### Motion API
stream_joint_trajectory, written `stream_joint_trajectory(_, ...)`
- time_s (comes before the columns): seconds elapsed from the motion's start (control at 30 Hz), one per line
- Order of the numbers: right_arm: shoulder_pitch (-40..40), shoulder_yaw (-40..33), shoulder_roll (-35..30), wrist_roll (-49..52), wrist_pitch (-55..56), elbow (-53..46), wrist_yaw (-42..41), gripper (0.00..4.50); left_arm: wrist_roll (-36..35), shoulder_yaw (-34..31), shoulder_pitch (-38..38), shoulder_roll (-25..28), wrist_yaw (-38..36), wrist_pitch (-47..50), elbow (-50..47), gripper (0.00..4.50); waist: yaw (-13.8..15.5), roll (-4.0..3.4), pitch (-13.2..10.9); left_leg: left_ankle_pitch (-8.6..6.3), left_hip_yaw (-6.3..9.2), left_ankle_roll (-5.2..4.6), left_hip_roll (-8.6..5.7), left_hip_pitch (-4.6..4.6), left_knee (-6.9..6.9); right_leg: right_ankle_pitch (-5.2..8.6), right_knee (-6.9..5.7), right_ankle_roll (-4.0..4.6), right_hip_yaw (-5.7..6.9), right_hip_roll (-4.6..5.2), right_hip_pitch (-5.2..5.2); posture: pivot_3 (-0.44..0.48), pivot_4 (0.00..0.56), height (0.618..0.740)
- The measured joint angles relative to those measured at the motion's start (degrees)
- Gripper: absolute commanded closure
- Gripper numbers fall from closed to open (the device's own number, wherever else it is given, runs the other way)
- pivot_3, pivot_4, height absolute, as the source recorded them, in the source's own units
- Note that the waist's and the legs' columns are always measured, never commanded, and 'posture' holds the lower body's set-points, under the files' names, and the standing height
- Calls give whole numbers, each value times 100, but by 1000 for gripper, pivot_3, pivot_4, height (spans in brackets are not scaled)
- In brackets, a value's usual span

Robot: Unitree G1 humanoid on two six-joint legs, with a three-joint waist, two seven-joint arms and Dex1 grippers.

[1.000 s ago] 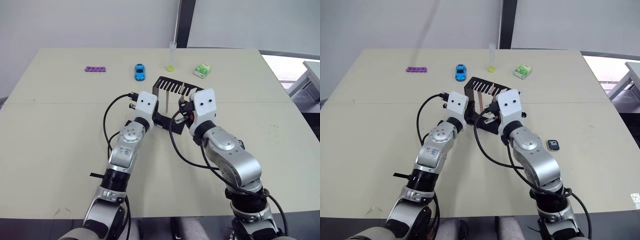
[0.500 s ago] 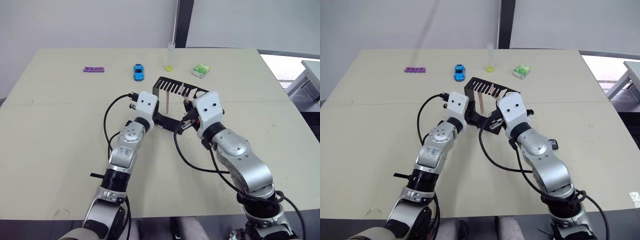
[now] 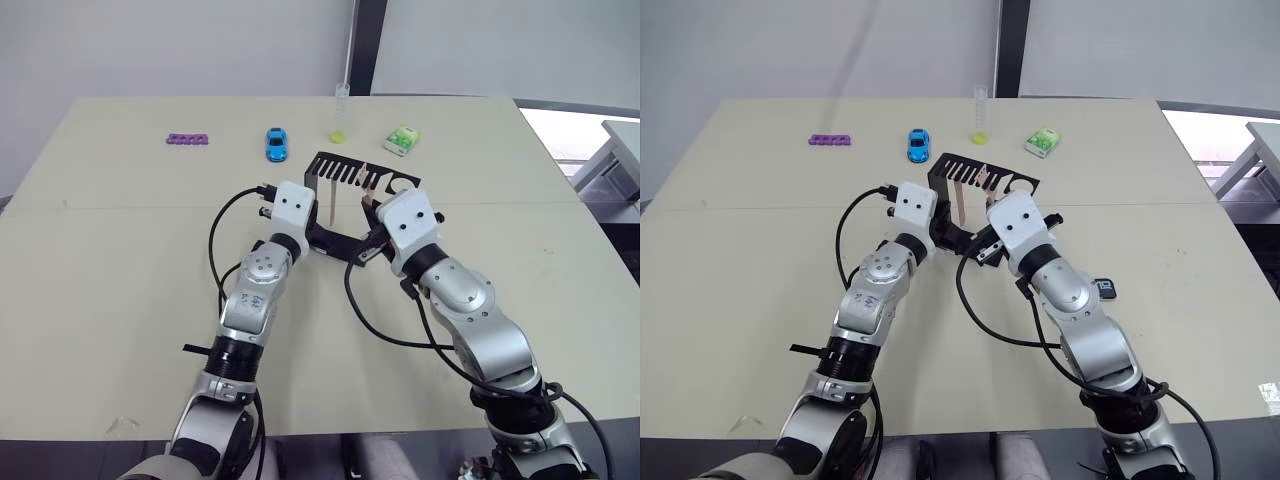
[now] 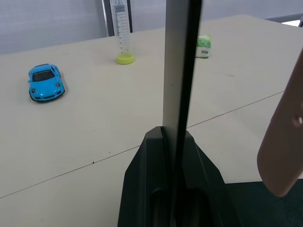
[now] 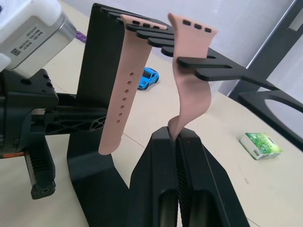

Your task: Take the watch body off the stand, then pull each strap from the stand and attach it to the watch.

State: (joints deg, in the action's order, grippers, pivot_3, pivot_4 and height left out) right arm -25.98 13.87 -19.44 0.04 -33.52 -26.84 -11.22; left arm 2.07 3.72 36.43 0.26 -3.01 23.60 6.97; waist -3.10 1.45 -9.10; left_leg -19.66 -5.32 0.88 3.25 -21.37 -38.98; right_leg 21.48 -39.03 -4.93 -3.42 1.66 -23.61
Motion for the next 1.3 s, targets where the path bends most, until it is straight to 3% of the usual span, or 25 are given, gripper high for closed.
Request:
stream_joint_trajectory(0.53, -262, 64, 64, -350, 373, 661, -179, 4465, 3, -39, 122, -15, 27, -44, 178, 4500, -9, 0, 0, 0, 0, 0, 0, 0, -1, 0, -3, 0, 0, 0, -1, 0, 150, 740)
stream_joint_trajectory(0.93, 139, -12, -20, -281, 449, 91, -536, 4465, -3, -57, 159, 6, 36, -69, 246, 4500, -2, 0, 0, 0, 0, 0, 0, 1, -2, 0, -4, 0, 1, 0, 0, 0, 150, 740)
stream_joint_trajectory(1.3, 674, -1301, -205, 1743, -1185, -1117, -1481, 4465, 6, -61, 311, 133, 8, 449, 77, 4500, 8, 0, 0, 0, 1, 0, 0, 1, -1, 0, -3, 0, 0, -1, 2, 0, 150, 740)
